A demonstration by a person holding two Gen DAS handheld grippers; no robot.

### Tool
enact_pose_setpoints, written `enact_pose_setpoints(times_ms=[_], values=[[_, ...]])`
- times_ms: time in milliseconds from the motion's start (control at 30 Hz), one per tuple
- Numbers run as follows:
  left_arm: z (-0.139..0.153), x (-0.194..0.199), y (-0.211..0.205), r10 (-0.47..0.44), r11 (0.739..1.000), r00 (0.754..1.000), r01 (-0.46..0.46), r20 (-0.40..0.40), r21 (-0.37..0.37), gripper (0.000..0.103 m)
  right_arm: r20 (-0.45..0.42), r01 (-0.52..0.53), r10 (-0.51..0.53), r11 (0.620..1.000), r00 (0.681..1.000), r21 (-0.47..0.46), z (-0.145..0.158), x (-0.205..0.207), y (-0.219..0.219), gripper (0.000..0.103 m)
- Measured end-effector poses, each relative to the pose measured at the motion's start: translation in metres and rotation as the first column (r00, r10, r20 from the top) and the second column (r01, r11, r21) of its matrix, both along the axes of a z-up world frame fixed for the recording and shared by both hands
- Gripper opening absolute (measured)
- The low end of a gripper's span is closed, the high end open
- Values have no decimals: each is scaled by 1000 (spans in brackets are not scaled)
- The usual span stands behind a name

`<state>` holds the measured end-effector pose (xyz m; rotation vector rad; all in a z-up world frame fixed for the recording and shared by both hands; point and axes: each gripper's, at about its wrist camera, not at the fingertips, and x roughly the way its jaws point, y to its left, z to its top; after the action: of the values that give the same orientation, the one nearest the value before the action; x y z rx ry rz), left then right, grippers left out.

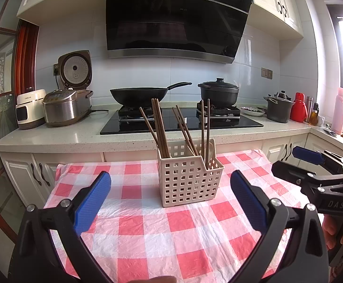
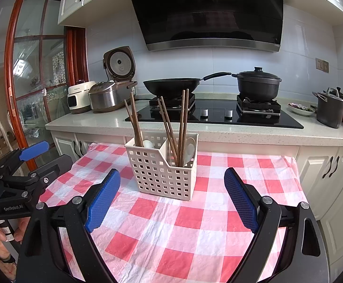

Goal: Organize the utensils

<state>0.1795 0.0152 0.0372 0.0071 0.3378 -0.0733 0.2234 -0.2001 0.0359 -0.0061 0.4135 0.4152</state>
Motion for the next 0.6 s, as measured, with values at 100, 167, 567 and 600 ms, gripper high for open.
enact_pose_setpoints(times_ms=[100,167,567,600], values=[[0,-1,0,1,1000,1000,-1,-2,0,98,0,0,0,1000,1000,-2,0,0,0,85],[-1,0,0,1,1000,1000,-1,-2,0,98,0,1,-1,1000,1000,-1,0,0,0,85],[-2,-3,0,4,1000,1000,-4,-3,5,98,-1,-2,2,1000,1000,0,0,-1,1,85],[-2,-2,-1,7,1000,1000,-7,-2,5,98,-1,-2,2,1000,1000,0,0,-1,1,85]])
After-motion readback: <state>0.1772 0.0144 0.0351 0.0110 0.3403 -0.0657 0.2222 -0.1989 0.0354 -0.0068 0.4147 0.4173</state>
